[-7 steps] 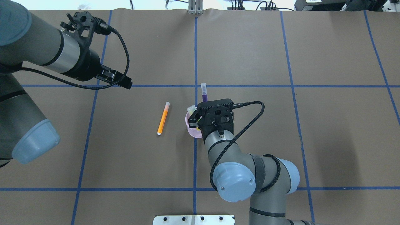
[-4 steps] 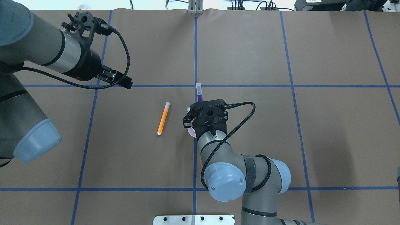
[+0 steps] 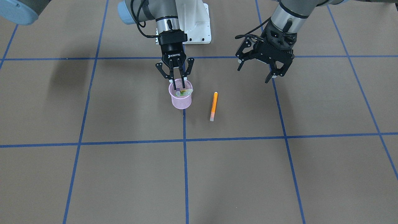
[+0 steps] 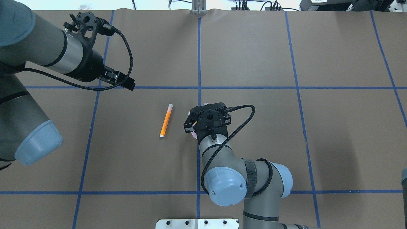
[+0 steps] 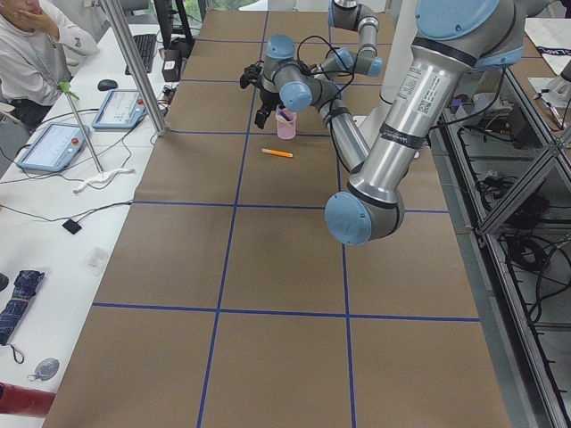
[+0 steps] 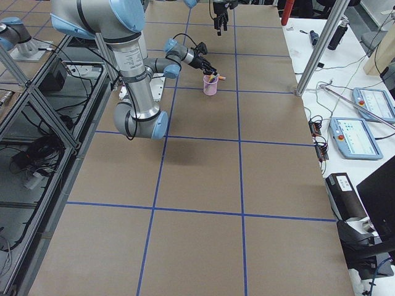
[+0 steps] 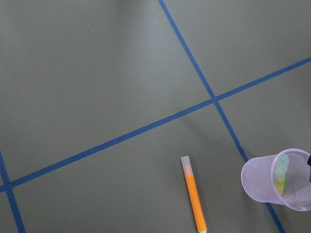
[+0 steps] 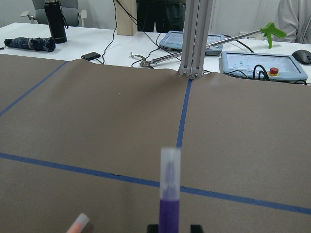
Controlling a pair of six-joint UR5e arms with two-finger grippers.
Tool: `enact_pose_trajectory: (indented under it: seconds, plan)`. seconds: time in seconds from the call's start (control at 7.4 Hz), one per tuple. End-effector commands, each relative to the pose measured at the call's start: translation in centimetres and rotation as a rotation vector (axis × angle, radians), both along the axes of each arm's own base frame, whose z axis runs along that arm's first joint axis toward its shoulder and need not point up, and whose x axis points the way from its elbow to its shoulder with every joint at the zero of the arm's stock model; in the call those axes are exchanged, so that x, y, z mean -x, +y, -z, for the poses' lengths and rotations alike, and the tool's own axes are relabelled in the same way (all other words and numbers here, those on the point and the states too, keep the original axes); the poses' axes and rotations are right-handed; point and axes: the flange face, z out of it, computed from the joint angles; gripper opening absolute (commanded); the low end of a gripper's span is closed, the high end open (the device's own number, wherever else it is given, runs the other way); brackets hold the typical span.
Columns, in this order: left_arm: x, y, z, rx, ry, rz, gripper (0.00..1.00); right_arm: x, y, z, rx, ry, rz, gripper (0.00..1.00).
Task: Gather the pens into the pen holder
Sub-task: 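Lift the purple marker, lower it into the cup, open right gripper, then move the left gripper to the orange marker while the right arm withdraws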
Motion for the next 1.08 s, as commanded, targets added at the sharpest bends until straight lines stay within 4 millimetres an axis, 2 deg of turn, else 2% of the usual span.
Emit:
enact_pose_trajectory:
  seconds: [0.0, 0.14, 0.27, 0.54, 0.68, 0.81, 0.95]
  plan:
    - [0.0, 0.0, -0.1, 0.001, -0.001, 0.001, 1.00, -0.6, 0.3, 1.3, -0.003, -0.031, 0.008, 0.98]
    - [-0.8, 0.3, -0.5, 0.004, -0.009, -0.015, 1.00, -2.1, -0.7, 3.0, -0.005, -0.057, 0.035, 0.99]
    - [-3.0, 0.9, -1.0, 0.017, -0.020, -0.051, 1.00, -4.2, -3.5, 3.5, 0.042, -0.082, 0.105, 0.99]
    - [-4.8, 1.6, -1.7, 0.030, -0.034, -0.080, 1.00, -9.5, -11.1, 1.8, 0.187, -0.106, 0.210, 0.99]
    - [-5.8, 1.9, -2.1, 0.047, -0.040, -0.089, 1.00, -12.3, -14.5, 0.4, 0.303, -0.063, 0.240, 0.99]
    - [-8.1, 3.0, -2.0, 0.092, -0.039, -0.063, 1.00, -15.6, -17.3, -0.8, 0.416, -0.046, 0.286, 0.99]
    - [-11.5, 3.7, -1.7, 0.077, -0.069, -0.002, 1.00, -19.9, -20.3, -2.1, 0.544, -0.059, 0.330, 1.00]
